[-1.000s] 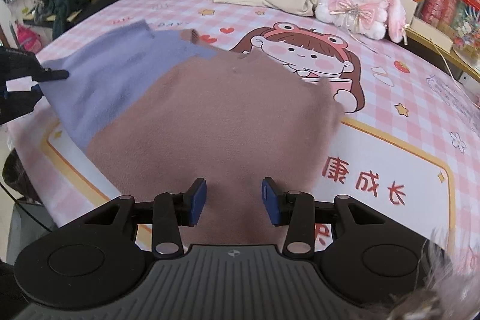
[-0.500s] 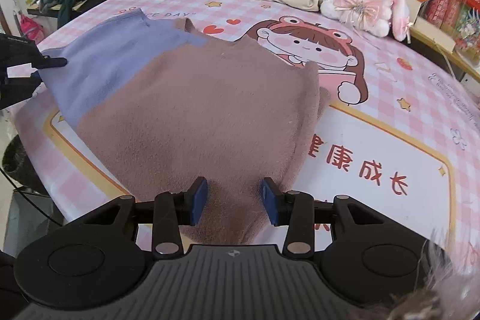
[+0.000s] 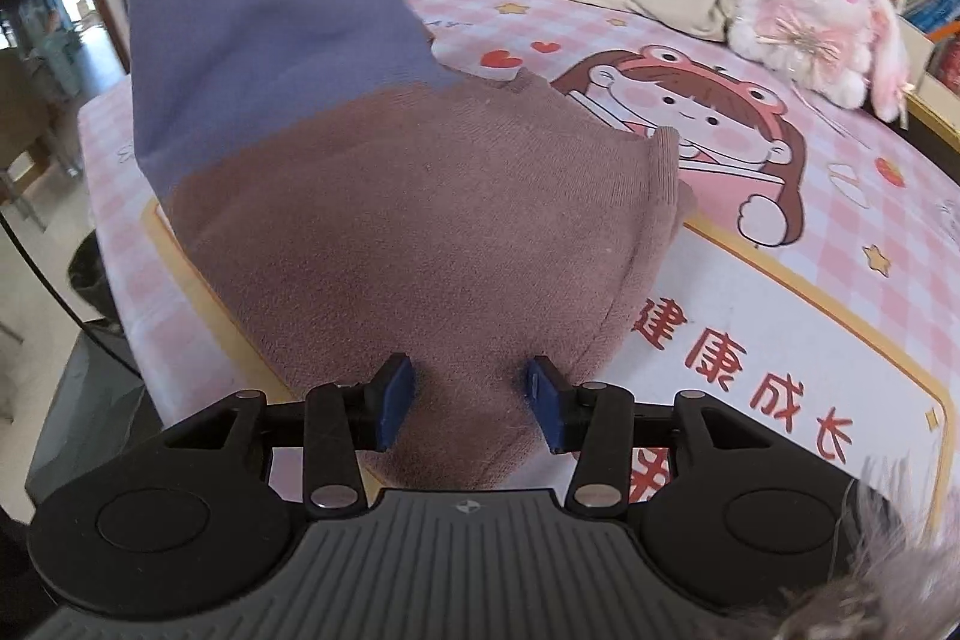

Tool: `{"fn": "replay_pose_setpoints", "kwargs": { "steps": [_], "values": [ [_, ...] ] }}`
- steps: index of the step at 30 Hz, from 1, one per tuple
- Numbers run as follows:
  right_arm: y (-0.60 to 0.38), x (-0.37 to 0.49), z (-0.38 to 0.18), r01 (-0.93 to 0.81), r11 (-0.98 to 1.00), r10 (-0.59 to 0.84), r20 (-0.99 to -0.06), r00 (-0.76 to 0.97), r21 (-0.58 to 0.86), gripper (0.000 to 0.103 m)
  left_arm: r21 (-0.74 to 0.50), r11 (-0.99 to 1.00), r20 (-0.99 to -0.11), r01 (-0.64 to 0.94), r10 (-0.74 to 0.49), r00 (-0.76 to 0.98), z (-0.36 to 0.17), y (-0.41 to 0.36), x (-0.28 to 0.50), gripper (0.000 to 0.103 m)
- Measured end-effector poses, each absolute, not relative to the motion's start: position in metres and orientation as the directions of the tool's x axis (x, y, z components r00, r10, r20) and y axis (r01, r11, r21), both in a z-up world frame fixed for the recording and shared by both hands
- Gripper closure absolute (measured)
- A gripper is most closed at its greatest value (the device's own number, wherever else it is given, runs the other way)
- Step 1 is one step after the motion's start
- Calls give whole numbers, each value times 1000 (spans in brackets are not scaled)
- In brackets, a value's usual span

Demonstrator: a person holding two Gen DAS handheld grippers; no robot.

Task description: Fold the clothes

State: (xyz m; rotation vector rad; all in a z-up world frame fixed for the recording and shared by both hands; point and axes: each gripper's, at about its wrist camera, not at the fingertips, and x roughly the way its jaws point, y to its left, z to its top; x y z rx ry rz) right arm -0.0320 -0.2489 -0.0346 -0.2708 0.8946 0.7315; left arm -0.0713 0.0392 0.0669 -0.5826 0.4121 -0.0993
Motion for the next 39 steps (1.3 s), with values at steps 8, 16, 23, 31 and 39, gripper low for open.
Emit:
{"fn": "replay_pose_setpoints", "kwargs": {
  "steps": [8, 16, 23, 31, 39],
  "values": [
    [-263, -27, -36, -755, 645, 547, -759, 353, 113, 58, -460, 882, -521, 99, -359, 774, 44, -79, -76, 86],
    [-305, -24, -28, -765, 605, 624, -728, 283, 221, 58, -477, 878, -651, 21, -370, 663, 0, -101, -73, 65],
    [-349, -9, -18, -654, 662, 648, -719, 253, 367, 56, -470, 870, -581, 149, -432, 690, 46, -113, -95, 44],
    [-359, 26, -13, -426, 600, 780, -614, 123, 677, 38, -213, 977, -617, -29, -112, 779, 43, -77, -108, 38],
    [-350, 48, -12, -280, 547, 833, -544, 96, 789, 38, -68, 998, -686, 10, -55, 726, 3, -89, -104, 47]
  ]
}}
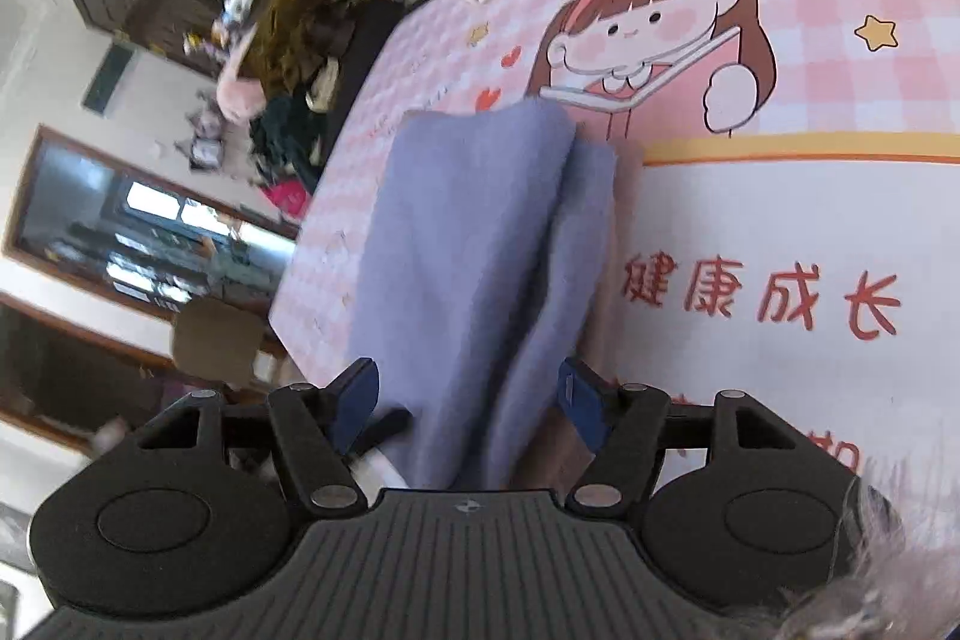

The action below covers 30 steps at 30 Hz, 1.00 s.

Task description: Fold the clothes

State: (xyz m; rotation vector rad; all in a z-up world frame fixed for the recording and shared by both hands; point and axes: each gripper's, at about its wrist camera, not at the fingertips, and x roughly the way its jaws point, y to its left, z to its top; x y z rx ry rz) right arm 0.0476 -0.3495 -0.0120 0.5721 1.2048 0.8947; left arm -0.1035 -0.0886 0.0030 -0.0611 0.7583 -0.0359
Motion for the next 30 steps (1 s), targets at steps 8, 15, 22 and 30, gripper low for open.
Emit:
{"fn": "replay_pose_setpoints", "kwargs": {
  "steps": [8, 15, 22, 30],
  "values": [
    [-315, 47, -22, -264, 653, 750, -655, 91, 710, 42, -55, 998, -639, 20, -51, 767, 26, -86, -112, 47],
    [-287, 44, -24, -343, 722, 679, -710, 186, 601, 65, 14, 998, -711, 54, -28, 702, 1, -85, -101, 54],
    [-283, -10, 25, -665, 635, 724, -603, 334, 394, 87, -58, 997, -721, 41, -70, 689, 0, -77, -100, 54],
    [-299, 25, -29, -428, 750, 637, -725, 261, 505, 77, -23, 997, -738, 78, -70, 672, -3, -86, -99, 50]
  ]
}}
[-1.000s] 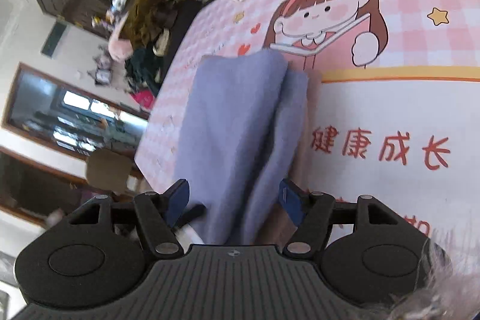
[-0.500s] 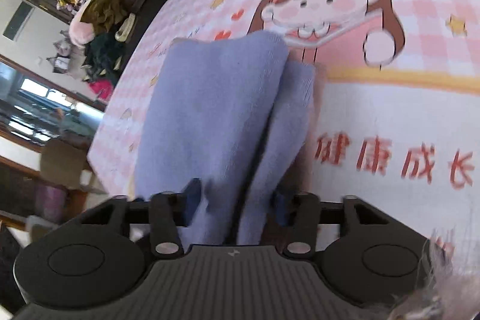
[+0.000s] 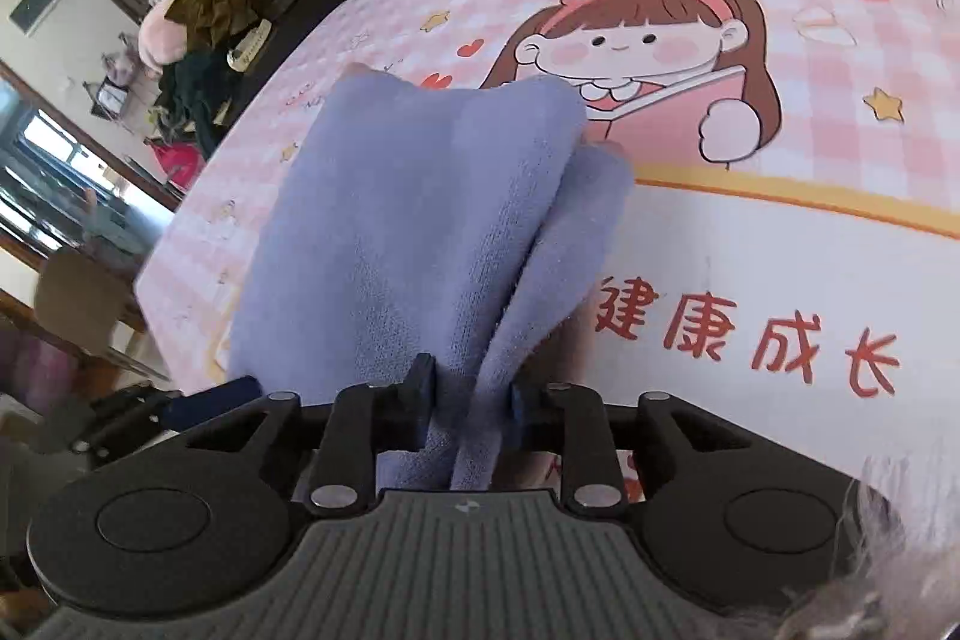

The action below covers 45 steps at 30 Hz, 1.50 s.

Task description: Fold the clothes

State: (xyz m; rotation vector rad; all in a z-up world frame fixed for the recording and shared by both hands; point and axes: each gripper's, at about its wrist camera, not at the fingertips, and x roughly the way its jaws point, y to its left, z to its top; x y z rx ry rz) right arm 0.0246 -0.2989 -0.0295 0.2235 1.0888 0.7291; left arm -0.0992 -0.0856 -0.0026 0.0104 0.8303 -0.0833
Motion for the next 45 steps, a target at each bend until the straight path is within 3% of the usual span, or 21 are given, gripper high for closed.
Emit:
{"fn": "replay_pose_setpoints", "kwargs": {
  "steps": [1, 3, 7, 10, 12, 13, 14, 17, 19, 20, 21, 23, 29, 40, 42, 43, 45],
  "values": [
    [-303, 24, -26, -436, 750, 636, -722, 272, 497, 70, -24, 997, -735, 74, -68, 675, 1, -86, -100, 50],
    [-309, 22, -18, -455, 751, 635, -711, 302, 478, 68, -53, 997, -709, 53, -75, 701, 12, -82, -104, 50],
    [-316, 32, -15, -433, 736, 663, -681, 311, 520, 55, -113, 994, -653, 12, -83, 753, 29, -70, -107, 50],
    [-304, 52, -21, -377, 738, 668, -686, 288, 560, 54, -110, 994, -670, -3, -72, 739, 22, -67, -95, 51],
    [-298, 63, -27, -326, 760, 646, -709, 285, 562, 68, -97, 995, -690, -5, -63, 721, 14, -67, -87, 53],
    [-296, 61, -23, -350, 754, 653, -696, 300, 556, 83, -85, 996, -693, -4, -56, 719, 10, -69, -85, 53],
    [-295, 58, -18, -378, 747, 659, -681, 318, 547, 84, -71, 997, -695, -2, -48, 718, 9, -70, -84, 53],
    [-292, 27, 8, -569, 708, 687, -591, 422, 417, 84, -72, 997, -707, -19, -37, 706, 8, -70, -82, 53],
    [-286, 25, 1, -579, 735, 646, -624, 440, 353, 84, -93, 995, -710, -27, -47, 702, 6, -68, -82, 52],
    [-281, 35, -14, -543, 765, 600, -687, 410, 345, 81, -94, 995, -712, -27, -48, 701, 6, -68, -82, 52],
    [-279, 46, -28, -498, 788, 571, -733, 371, 362, 77, -92, 995, -714, -27, -47, 699, 6, -68, -82, 51],
    [-287, 55, -35, -443, 781, 604, -711, 359, 440, 76, -85, 996, -719, -25, -44, 694, 7, -70, -81, 50],
    [-304, 34, -7, -479, 788, 591, -695, 410, 387, 64, -110, 992, -652, -65, -23, 758, 32, -71, -96, 49],
    [-293, 11, -3, -478, 794, 582, -698, 417, 376, 64, -152, 988, -629, 10, -105, 770, 37, -53, -68, 55],
    [-287, 17, -10, -439, 812, 562, -719, 408, 386, 70, -170, 984, -627, 59, -154, 763, 35, -50, -56, 64],
    [-284, 20, -13, -419, 820, 553, -730, 403, 390, 80, -178, 980, -626, 83, -178, 759, 35, -48, -50, 67],
    [-280, 22, -19, -389, 830, 542, -740, 399, 399, 86, -223, 965, -632, 139, -251, 733, 31, -41, -39, 88]
  ]
}}
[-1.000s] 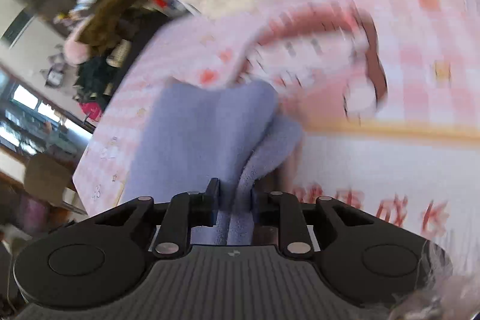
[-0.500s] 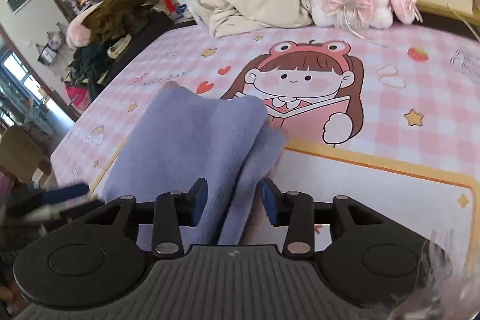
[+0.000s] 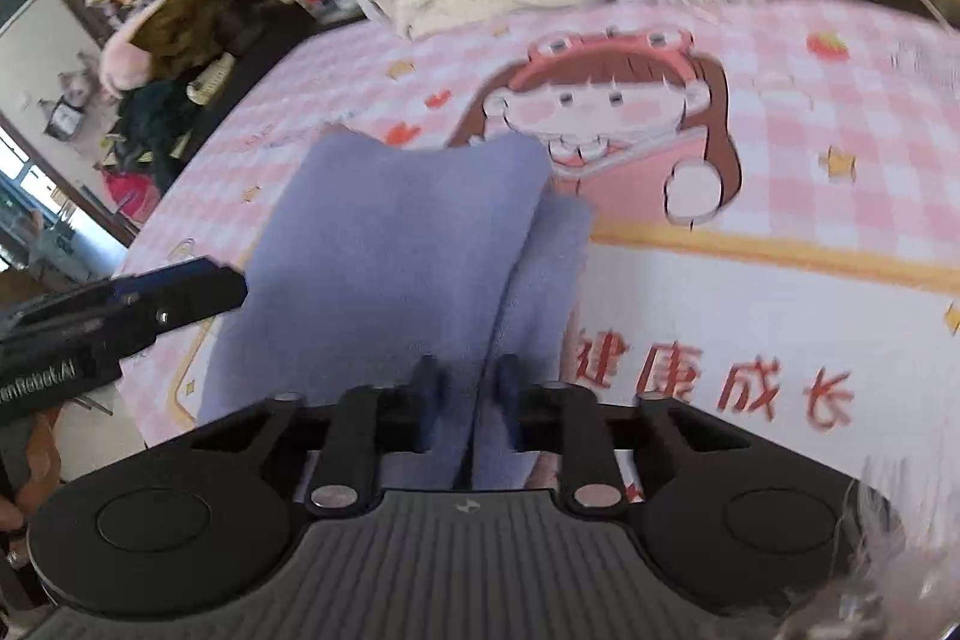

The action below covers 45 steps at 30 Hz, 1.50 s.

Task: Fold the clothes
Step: 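Hold the folded edge with the right gripper and smooth it down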

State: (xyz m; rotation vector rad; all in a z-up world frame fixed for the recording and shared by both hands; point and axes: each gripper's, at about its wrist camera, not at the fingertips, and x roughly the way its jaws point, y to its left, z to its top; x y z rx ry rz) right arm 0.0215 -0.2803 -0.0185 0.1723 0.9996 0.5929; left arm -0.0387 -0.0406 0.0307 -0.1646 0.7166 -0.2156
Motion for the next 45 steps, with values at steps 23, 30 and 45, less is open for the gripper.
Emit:
{"fn": "replay_pose_setpoints", "kwargs": {
  "steps": [23, 30, 45],
  "values": [
    [-293, -16, 2, -187, 911, 409, -752, 517, 367, 45, -323, 931, -704, 169, -356, 614, 10, 33, -15, 38],
    [-284, 2, -19, -132, 906, 417, -787, 454, 403, 76, -404, 906, -715, 127, -399, 574, -5, 39, -8, 27],
    [-266, 5, -12, -217, 920, 391, -797, 460, 326, 75, -433, 900, -720, 58, -384, 579, -4, 48, -16, 25]
  ]
}}
